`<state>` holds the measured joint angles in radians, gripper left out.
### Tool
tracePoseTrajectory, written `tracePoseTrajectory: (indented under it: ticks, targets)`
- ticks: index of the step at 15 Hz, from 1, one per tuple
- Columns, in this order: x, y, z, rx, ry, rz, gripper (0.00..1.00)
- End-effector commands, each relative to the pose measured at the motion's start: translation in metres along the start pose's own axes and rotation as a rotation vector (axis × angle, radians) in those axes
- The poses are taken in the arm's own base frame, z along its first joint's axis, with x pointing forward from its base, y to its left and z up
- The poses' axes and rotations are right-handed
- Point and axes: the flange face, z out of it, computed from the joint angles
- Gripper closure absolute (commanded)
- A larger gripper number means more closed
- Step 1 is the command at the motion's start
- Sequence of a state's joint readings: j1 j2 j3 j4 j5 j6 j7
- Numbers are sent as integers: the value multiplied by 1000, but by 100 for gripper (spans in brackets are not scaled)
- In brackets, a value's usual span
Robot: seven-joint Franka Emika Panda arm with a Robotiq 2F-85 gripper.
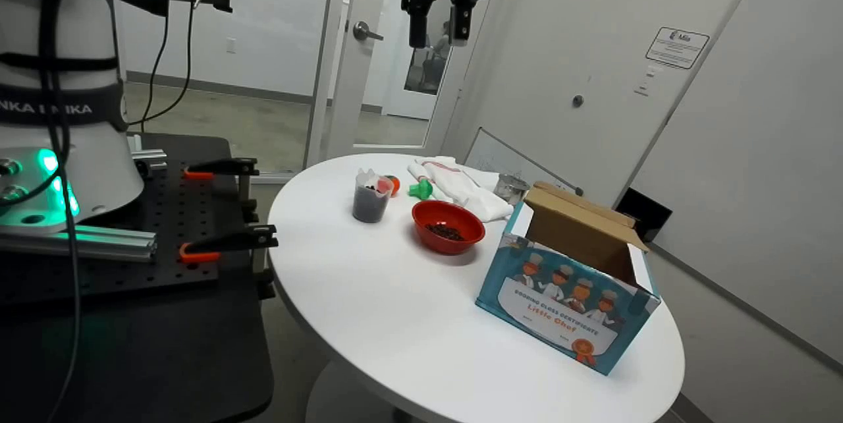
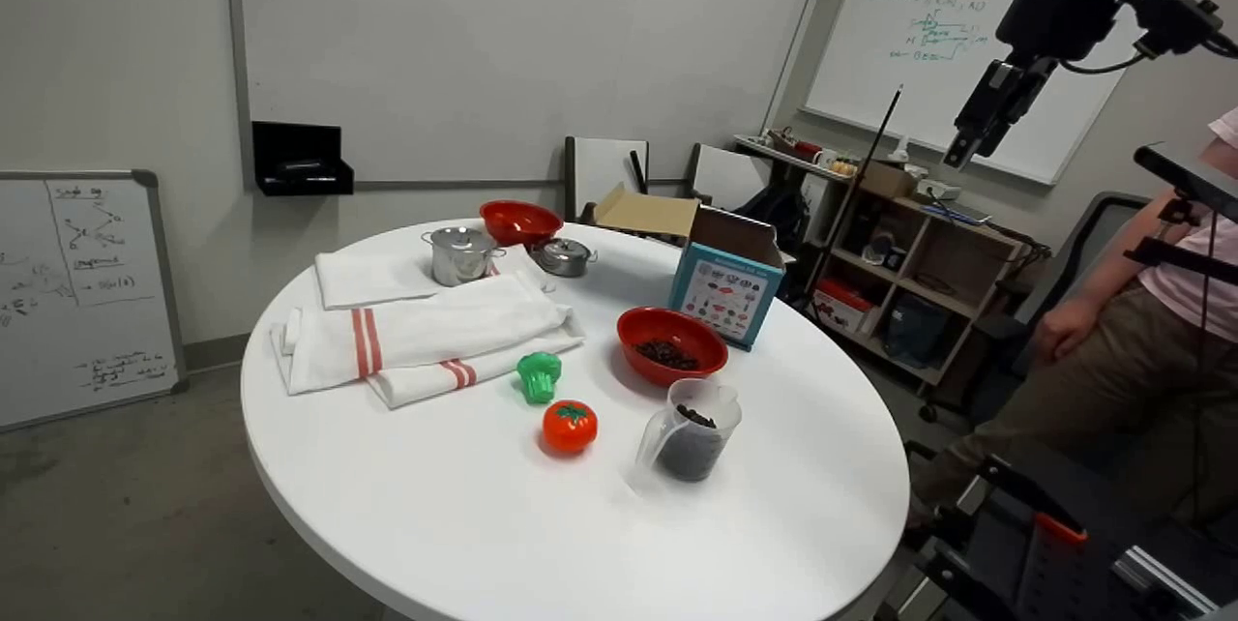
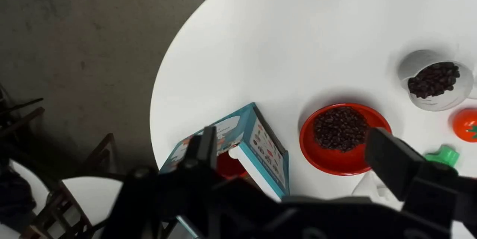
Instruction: Put the plastic tomato in the blue box
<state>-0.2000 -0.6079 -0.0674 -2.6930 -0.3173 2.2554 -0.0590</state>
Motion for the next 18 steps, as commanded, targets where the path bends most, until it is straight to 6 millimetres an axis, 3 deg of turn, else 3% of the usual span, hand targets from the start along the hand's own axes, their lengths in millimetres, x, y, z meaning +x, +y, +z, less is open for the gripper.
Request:
tracePoseTrajectory:
  ticks: [1,10,11,12,14,18]
  targets:
    - [7,-23,-4,-48,-7,-63,0]
    - [14,-139,-21,-142,17,-386,0]
    - [14,-147,-25,-130,24,-407,0]
    - [10,-135,-19,-121,14,-373,0]
    - [10,-147,-23,-122,25,-403,0]
    - [10,-147,-23,-121,25,-404,0]
